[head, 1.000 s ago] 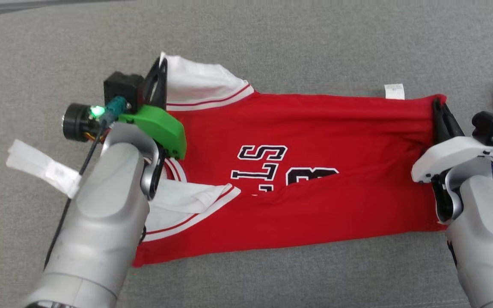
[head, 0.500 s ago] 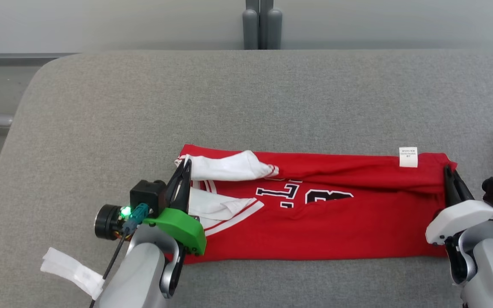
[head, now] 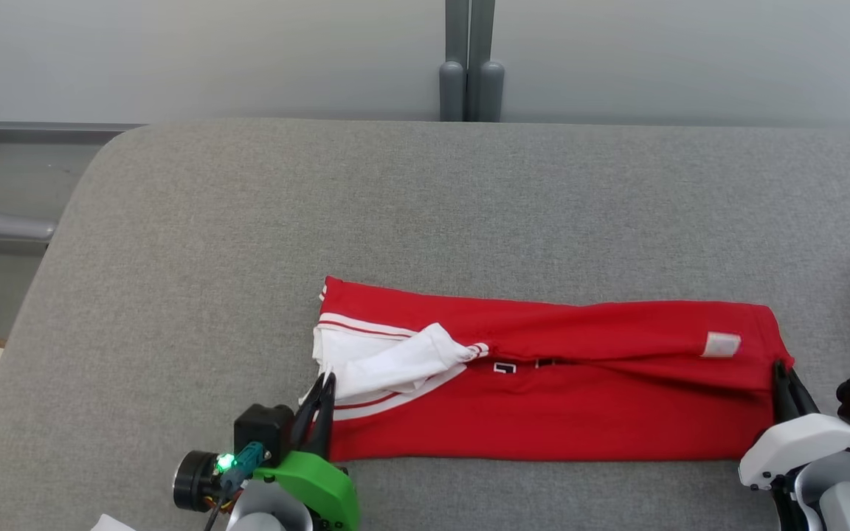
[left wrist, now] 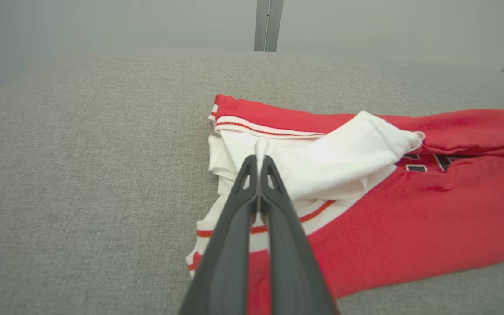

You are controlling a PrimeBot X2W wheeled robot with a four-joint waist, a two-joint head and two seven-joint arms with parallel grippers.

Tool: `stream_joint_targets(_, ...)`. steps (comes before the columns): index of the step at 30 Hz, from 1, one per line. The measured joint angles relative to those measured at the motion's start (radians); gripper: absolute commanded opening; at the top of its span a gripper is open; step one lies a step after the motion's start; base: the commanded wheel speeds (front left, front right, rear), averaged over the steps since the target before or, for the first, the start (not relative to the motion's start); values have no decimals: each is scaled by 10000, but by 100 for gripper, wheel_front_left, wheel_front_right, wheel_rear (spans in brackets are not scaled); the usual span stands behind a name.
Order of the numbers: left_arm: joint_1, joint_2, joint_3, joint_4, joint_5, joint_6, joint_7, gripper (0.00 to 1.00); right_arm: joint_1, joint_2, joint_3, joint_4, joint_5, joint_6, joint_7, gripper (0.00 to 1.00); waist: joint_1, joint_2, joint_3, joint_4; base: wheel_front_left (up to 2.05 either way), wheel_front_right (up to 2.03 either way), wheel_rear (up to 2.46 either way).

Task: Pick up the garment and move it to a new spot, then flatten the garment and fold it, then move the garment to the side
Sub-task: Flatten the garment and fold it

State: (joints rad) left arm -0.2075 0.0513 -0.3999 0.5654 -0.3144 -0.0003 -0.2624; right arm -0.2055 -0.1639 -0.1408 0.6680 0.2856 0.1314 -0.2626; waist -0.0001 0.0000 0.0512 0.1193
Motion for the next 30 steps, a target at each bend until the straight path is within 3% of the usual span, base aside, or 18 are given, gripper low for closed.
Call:
stream_joint_targets(1,43,0,2,50,35,-2,0,86,3,42,-79,67,-2,0,0,0,0,0,7,-12,0,0,0)
stream_joint_targets(2,94,-2,23,67,77,-8,0,100,3,88,-132,134,-2,0,0,0,0,0,7,-26,0,0,0)
stream_joint_targets(3,127,-2,54,75,119,-6,0,100,0,142,-186,192,2,0,0,27,0,0,6,-41,0,0,0)
stream_joint_targets(4,139,-2,84,75,178,10,0,100,-5,184,-236,211,12,0,0,74,0,0,7,-54,0,0,0)
stream_joint_targets(5,166,-4,180,2,213,84,0,100,-15,209,-288,226,12,0,0,100,0,0,9,-65,0,0,0)
stream_joint_targets(9,330,-4,437,-334,589,349,0,100,-79,236,-422,217,10,0,0,100,0,0,19,-57,0,0,0)
stream_joint_targets(15,497,-6,579,-757,869,391,0,100,-166,242,-621,184,-21,0,0,100,0,0,102,76,0,0,0)
stream_joint_targets(25,572,-10,512,-1012,917,384,0,100,-514,267,-692,1655,38,0,0,100,0,0,250,421,0,0,0)
stream_joint_targets(26,573,-10,522,-1012,945,384,0,100,-550,267,-604,1831,96,0,-4,75,0,0,265,454,0,0,0)
stream_joint_targets(27,573,-10,543,-1012,986,384,0,100,-596,255,-493,2000,144,0,-31,24,0,0,275,486,0,0,0)
stream_joint_targets(28,573,-10,562,-1012,1011,382,0,100,-639,240,-445,2059,205,-2,-33,0,0,0,280,508,0,0,0)
stream_joint_targets(30,577,-10,614,-1020,1058,368,0,100,-723,190,-326,2167,322,0,-31,0,0,0,280,539,0,0,0)
